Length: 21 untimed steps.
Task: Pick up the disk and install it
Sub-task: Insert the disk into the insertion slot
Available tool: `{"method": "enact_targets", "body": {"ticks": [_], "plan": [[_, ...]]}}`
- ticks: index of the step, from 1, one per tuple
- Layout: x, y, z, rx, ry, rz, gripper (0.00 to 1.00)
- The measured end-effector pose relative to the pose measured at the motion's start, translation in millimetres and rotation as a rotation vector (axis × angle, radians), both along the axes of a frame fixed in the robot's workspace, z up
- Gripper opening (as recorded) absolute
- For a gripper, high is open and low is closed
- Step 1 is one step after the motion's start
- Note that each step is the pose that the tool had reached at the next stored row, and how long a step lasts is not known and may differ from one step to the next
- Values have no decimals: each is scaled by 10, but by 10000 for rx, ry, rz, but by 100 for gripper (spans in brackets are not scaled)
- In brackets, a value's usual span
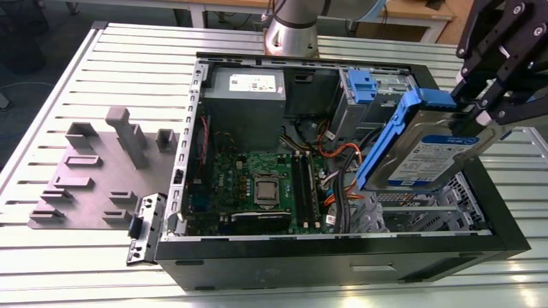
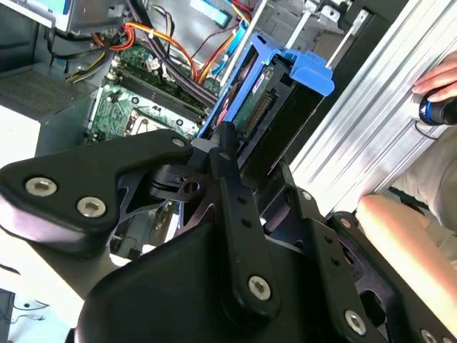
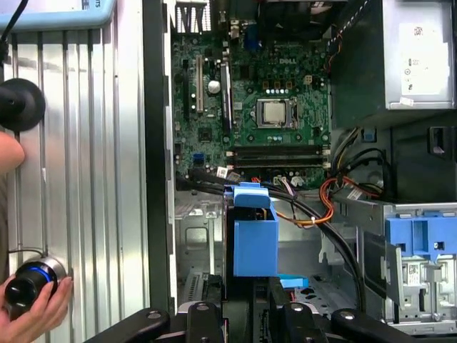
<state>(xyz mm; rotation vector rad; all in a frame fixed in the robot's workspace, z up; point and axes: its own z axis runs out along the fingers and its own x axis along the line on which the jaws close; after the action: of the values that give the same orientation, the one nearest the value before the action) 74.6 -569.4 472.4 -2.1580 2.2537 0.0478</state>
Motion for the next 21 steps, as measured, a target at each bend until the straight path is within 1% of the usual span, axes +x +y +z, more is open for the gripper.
{"method": "enact_targets", "body": {"ticks": [14,18,19,21], "plan": [[281,1,-82,-8,6,22,35],[314,2,-104,-11,6,120,35],[320,1,-118,-10,6,228,35],[326,1,-131,-12,6,318,35]]}}
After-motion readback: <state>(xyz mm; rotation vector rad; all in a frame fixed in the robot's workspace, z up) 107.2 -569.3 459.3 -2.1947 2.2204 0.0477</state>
